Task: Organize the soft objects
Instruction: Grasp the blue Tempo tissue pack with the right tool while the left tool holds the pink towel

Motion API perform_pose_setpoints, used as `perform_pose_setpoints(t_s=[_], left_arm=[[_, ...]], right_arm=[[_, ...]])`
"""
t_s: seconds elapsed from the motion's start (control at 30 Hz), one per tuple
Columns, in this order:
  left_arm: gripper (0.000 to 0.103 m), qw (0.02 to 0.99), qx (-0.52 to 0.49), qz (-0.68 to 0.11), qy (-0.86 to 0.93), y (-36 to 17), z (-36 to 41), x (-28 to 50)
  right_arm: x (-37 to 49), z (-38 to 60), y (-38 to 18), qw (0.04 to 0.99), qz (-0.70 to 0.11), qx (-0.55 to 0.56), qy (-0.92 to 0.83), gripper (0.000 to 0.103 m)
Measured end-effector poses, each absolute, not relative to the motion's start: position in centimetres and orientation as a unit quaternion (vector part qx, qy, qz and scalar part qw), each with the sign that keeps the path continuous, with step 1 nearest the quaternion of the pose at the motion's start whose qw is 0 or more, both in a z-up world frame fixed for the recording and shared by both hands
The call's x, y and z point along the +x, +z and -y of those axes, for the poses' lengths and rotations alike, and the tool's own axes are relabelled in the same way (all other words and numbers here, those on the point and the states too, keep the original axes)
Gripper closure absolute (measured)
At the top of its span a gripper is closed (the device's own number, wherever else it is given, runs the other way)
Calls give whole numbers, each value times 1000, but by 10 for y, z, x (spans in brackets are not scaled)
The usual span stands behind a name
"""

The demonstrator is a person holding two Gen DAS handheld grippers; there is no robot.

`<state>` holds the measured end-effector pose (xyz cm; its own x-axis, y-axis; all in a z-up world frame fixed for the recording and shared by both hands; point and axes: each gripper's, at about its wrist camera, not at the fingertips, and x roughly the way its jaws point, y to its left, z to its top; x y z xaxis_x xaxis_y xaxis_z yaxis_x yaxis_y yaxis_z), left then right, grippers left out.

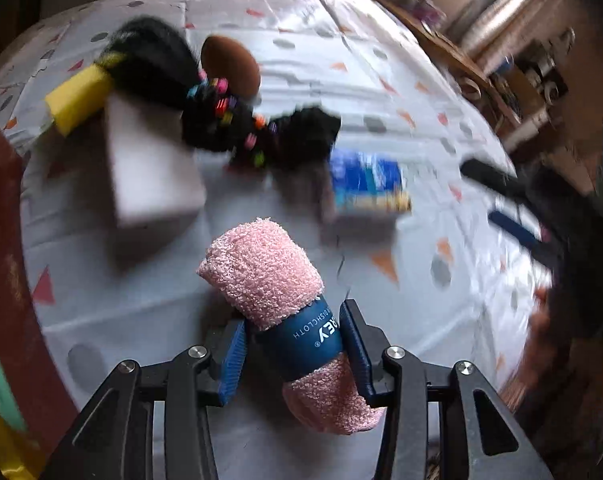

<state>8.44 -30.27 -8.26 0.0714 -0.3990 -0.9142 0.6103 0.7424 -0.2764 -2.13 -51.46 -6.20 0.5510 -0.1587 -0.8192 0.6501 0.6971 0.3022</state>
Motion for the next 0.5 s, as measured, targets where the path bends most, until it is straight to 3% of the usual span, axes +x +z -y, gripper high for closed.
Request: perform_pose_setpoints(t_s=[0.17,0.5], left_arm=[[43,745,106,-578,-315,-97,297,84],[42,797,113,-505,-311,-104,291,62]], right_arm=[[-16,509,-66,827,-419,294,-233,13],[0,490,-75,832,-448,258,-201,12]])
